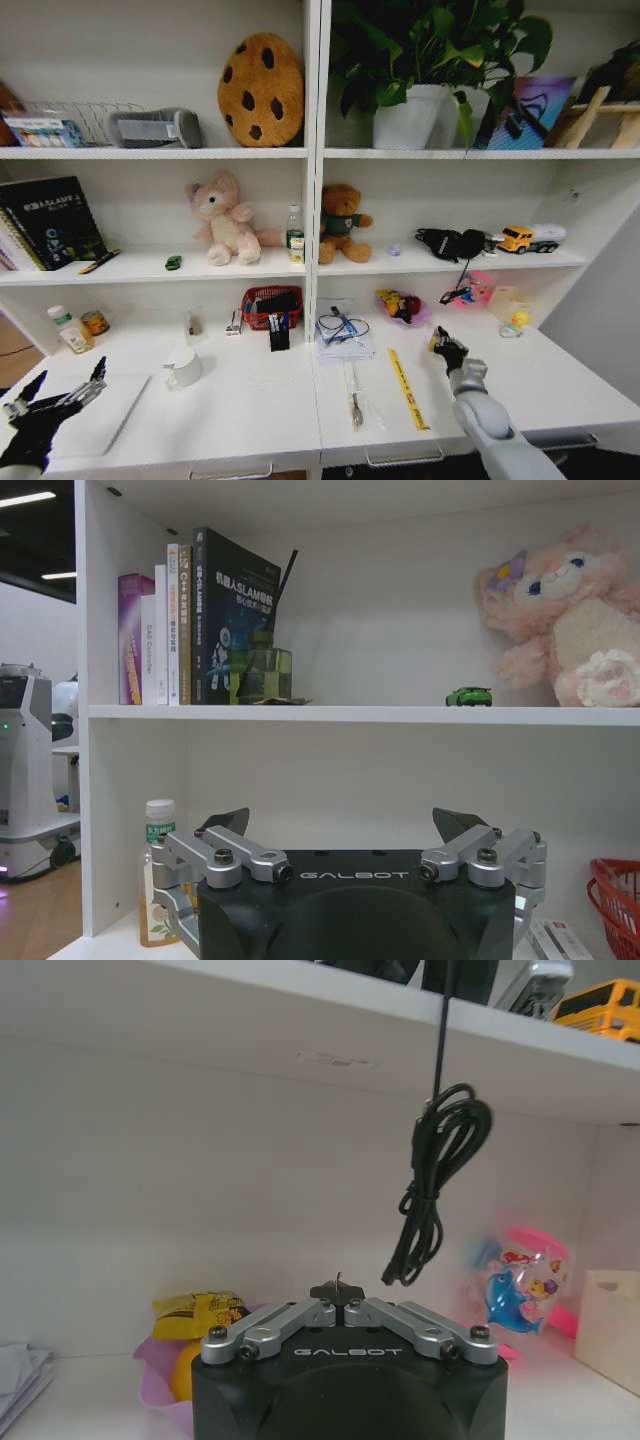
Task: Organize the objects on the table.
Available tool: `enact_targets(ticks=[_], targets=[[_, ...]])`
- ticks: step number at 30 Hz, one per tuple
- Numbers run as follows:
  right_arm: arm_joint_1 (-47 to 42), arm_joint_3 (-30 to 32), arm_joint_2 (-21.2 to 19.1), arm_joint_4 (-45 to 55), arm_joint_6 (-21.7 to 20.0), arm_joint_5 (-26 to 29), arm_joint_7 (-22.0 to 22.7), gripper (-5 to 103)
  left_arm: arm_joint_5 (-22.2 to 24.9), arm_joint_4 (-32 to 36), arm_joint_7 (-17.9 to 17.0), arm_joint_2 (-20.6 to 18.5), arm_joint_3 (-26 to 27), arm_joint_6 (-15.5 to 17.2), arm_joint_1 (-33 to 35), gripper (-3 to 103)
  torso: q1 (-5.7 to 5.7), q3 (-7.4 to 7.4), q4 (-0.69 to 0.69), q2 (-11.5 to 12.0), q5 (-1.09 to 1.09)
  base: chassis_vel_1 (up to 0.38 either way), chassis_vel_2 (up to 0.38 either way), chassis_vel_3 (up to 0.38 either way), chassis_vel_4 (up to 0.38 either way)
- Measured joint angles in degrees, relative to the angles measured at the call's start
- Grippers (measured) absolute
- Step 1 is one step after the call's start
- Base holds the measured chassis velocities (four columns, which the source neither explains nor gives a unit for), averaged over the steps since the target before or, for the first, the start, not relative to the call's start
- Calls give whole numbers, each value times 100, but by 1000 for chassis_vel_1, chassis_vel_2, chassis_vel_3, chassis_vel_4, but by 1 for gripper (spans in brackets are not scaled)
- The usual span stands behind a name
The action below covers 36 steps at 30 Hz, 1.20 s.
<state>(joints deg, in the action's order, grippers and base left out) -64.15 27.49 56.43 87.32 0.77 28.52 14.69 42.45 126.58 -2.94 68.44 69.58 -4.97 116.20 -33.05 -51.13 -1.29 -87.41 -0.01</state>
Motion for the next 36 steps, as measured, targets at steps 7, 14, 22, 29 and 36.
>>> enact_targets(ticks=[7,14,22,29,36], targets=[[1344,-989,-58,-1114,67,50,-112,0,0,0,0,0,0,0,0,100,-1,0,0,0,1,0,0,0,0],[2385,-1484,159,-2090,194,-115,-54,4,0,0,0,0,0,0,0,100,-1,0,1,0,0,0,0,0,0],[2056,-1344,27,-1805,196,-117,40,32,0,0,0,-1,0,0,-1,100,-1,0,0,0,2,0,0,0,0],[232,-528,-176,-97,184,-135,124,65,0,0,2,0,0,0,-1,100,1,1,-1,0,0,0,0,0,0],[-1361,208,-197,1449,321,-180,115,87,0,0,0,-1,0,0,-1,100,1,1,-1,-1,0,0,0,0,0]])
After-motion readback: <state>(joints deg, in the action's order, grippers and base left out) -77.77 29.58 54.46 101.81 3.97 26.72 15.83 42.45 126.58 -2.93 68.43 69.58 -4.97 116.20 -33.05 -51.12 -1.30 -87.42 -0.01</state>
